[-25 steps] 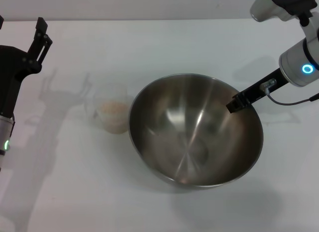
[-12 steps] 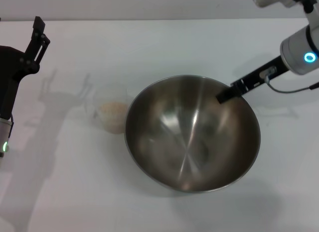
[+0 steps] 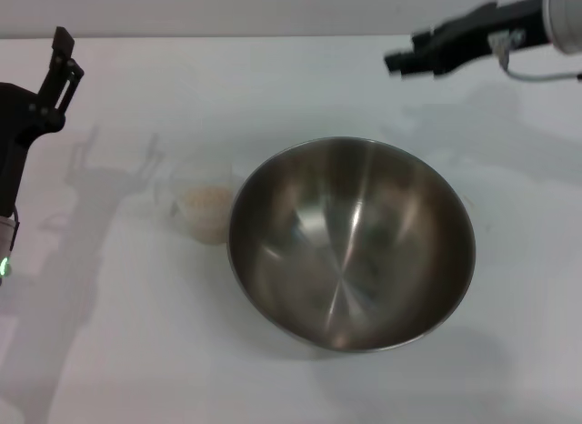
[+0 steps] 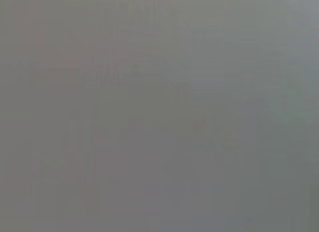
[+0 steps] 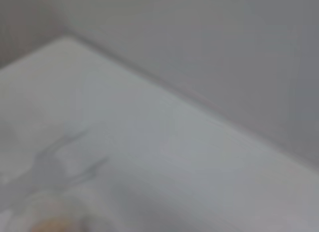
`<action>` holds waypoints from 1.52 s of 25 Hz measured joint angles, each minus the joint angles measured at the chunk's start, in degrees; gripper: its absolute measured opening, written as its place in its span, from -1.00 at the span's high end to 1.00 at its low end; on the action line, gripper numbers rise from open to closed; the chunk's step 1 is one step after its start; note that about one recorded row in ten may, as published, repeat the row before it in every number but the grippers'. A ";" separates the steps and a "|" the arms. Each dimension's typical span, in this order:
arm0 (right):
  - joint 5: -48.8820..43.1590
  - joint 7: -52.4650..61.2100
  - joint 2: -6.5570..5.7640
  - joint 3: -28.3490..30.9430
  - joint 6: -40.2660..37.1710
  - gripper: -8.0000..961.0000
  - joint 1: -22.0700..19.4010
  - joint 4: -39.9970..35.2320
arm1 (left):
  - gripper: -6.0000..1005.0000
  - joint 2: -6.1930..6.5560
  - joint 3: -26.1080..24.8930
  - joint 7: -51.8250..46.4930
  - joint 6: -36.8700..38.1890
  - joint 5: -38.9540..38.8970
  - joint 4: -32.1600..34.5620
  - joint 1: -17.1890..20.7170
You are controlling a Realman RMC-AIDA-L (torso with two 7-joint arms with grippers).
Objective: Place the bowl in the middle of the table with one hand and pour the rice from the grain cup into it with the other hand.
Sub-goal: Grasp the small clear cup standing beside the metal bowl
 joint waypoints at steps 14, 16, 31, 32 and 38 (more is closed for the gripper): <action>27.67 -34.35 0.47 -19.16 -66.02 0.02 -18.45 2.48 | -0.72 0.20 -1.32 0.00 0.31 -0.01 0.19 0.36; 33.28 -39.81 0.53 -26.26 -81.63 0.02 -18.72 5.81 | -0.72 0.15 -1.34 0.00 0.87 -0.01 0.09 0.51; -2.69 25.55 -0.09 -41.48 -141.02 0.02 -14.23 39.22 | -0.72 0.08 -1.40 0.00 0.47 0.00 0.38 0.12; -2.69 25.55 -0.09 -41.48 -141.02 0.02 -14.23 39.22 | -0.72 0.08 -1.40 0.00 0.47 0.00 0.38 0.12; -10.40 53.94 -0.61 -38.11 -158.24 0.02 -7.09 68.47 | -0.71 0.00 2.30 -2.00 -0.03 0.41 -0.27 3.65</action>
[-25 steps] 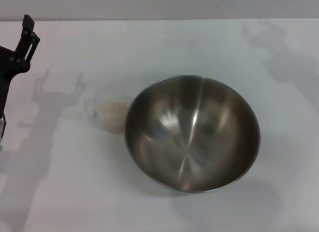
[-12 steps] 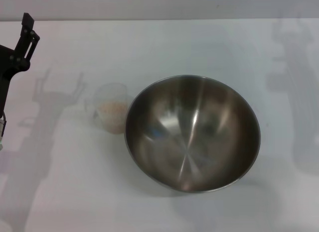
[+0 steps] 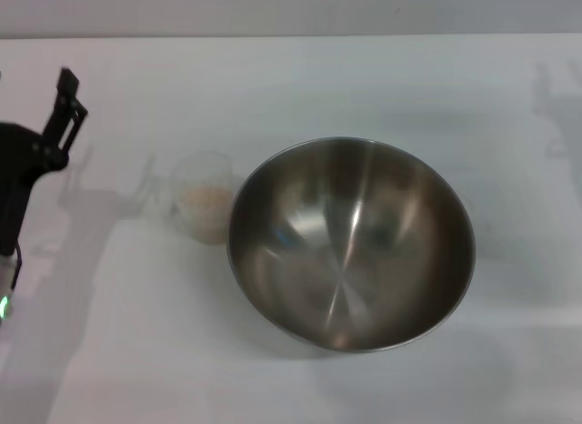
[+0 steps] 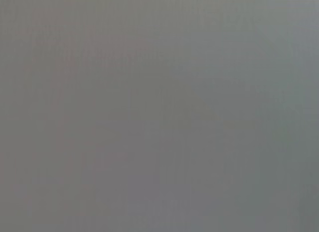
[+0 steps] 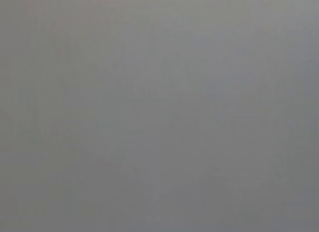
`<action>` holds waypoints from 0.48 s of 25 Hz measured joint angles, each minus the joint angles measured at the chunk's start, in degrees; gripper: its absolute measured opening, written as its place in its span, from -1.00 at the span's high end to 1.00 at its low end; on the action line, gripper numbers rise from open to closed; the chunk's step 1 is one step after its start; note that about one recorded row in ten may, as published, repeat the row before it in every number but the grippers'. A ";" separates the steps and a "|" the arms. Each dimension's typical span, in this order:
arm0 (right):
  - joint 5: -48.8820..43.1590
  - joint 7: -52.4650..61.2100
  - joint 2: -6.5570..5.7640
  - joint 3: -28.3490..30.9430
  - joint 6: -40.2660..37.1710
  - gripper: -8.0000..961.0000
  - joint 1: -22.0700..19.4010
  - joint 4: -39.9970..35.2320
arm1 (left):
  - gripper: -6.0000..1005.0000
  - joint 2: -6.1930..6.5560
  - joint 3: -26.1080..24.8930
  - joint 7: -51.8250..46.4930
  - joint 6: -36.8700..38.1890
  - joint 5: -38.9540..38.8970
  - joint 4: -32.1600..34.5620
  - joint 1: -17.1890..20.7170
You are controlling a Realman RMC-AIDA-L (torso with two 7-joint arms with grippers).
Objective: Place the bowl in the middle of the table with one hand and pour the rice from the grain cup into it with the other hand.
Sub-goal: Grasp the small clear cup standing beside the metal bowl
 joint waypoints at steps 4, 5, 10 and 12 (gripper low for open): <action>-0.15 1.01 -0.11 0.01 -0.60 0.02 0.15 2.86 | -0.71 0.00 4.17 0.33 0.17 0.07 -0.54 3.84; -0.15 1.01 -0.11 0.01 -0.70 0.02 -0.01 3.38 | -0.71 -0.01 5.08 0.50 0.11 0.17 -0.72 4.45; -0.05 1.10 -0.61 1.24 -0.87 0.02 0.04 4.70 | -0.71 -0.06 10.22 2.63 -2.66 -0.23 -1.84 6.68; -0.09 1.09 -0.86 1.39 -0.67 0.02 0.46 4.77 | -0.71 -0.08 10.93 4.29 -4.91 -0.25 -3.14 7.35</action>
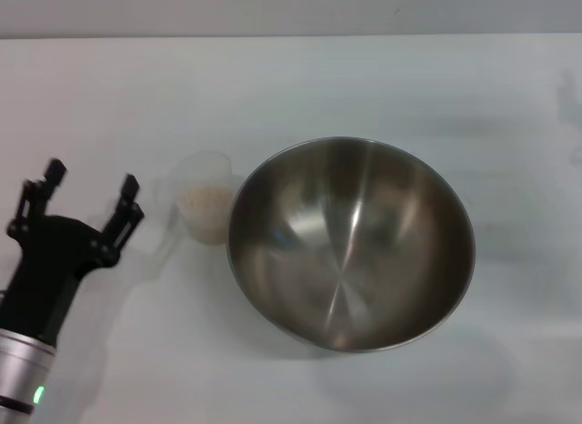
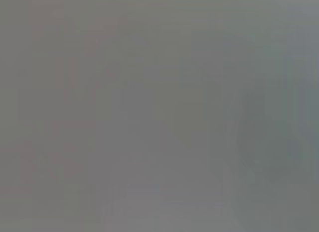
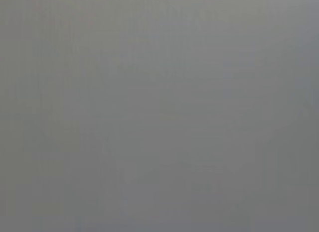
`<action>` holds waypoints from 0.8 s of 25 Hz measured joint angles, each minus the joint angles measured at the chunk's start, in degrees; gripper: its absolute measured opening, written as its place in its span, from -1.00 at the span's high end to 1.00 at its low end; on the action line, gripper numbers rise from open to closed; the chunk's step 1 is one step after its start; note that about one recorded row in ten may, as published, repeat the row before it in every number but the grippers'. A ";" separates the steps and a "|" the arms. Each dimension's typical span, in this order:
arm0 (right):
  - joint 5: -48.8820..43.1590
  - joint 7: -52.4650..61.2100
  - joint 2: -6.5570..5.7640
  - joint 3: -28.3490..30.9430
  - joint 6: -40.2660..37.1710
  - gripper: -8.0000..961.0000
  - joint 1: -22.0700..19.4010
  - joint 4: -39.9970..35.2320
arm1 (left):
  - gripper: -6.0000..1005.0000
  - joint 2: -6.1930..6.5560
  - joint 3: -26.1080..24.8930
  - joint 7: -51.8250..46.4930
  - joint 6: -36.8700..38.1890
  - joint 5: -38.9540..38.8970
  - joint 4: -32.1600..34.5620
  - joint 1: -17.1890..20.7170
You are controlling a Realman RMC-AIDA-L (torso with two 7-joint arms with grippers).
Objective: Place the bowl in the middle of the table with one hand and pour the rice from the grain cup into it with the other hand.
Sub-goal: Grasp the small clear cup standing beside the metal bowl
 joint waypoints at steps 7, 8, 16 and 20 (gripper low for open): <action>-0.10 -0.17 -0.47 -0.31 0.18 0.02 1.36 -0.03 | -0.71 -0.01 0.68 2.81 -7.40 -0.08 -2.54 0.50; -0.10 -0.17 -0.50 -0.36 0.18 0.02 1.45 -0.04 | -0.71 -0.01 0.67 2.80 -8.30 -0.08 -2.67 0.38; -0.17 -0.17 -0.66 -0.46 -0.34 0.02 1.43 -0.02 | -0.71 -0.01 -0.01 2.88 -13.69 -0.18 -2.61 -1.92; -0.20 0.14 -0.67 -0.43 -0.54 0.02 1.15 -0.01 | -0.71 0.01 -0.59 2.90 -14.15 -0.18 -2.34 -2.40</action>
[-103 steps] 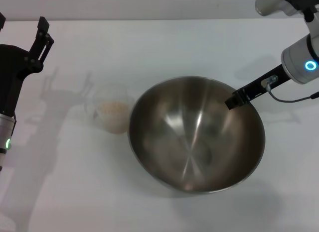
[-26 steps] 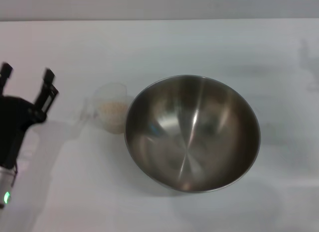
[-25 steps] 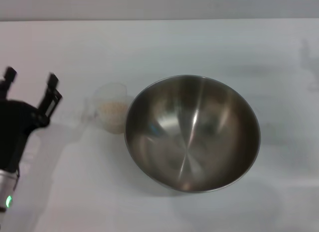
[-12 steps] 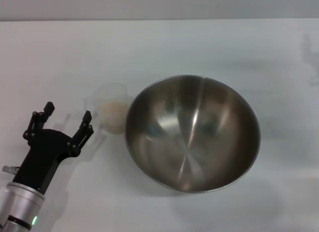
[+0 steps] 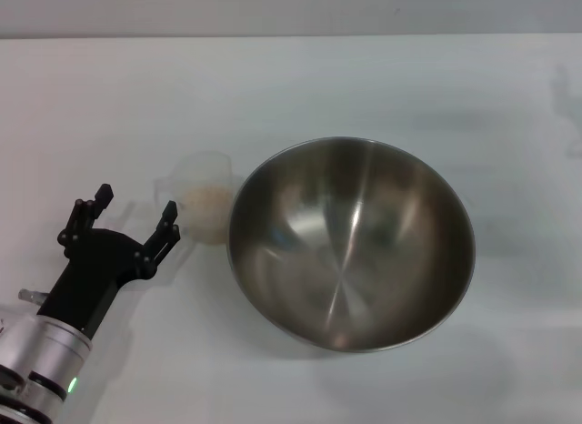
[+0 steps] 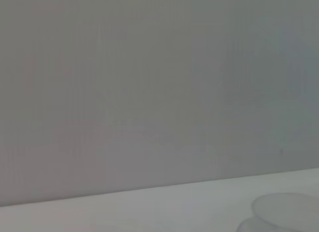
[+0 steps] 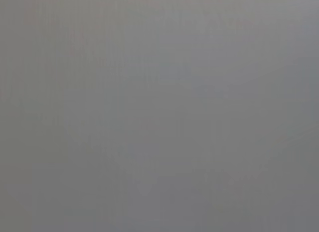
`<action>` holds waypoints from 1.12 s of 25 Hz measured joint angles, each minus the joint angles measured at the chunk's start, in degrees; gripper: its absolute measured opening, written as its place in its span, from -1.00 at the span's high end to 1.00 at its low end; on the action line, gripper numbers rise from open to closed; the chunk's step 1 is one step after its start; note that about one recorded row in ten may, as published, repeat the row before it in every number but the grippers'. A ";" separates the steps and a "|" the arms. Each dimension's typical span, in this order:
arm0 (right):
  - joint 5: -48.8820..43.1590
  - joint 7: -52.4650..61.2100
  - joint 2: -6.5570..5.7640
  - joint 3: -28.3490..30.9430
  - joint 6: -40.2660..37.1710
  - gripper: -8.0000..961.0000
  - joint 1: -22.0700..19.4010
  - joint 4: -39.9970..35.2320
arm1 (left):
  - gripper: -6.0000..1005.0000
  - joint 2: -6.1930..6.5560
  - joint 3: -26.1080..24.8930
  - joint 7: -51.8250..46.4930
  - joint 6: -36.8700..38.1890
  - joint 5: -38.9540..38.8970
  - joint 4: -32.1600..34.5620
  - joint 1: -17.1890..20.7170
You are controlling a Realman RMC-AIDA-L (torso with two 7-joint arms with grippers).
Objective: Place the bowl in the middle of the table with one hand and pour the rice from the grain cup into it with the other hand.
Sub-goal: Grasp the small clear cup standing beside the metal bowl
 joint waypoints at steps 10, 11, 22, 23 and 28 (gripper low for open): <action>0.00 0.29 0.05 0.10 -0.07 0.02 -0.62 0.02 | -0.71 0.07 -1.52 0.04 -2.16 0.02 1.65 -2.43; 0.00 0.29 0.07 0.12 -0.08 0.02 -0.65 0.02 | -0.71 0.06 -1.70 0.04 -2.27 0.00 1.78 -2.67; 0.00 0.36 0.15 0.20 0.27 0.02 -0.68 -0.16 | -0.71 -0.02 -4.12 0.08 -4.68 0.01 2.06 -4.49; 0.00 0.36 0.15 0.22 0.27 0.02 -0.66 -0.16 | -0.71 -0.02 -4.13 0.08 -4.65 0.01 2.06 -4.46; 0.00 0.37 0.17 0.33 0.36 0.02 -0.54 0.04 | -0.42 -0.02 -3.82 0.08 -4.41 0.20 1.87 -4.28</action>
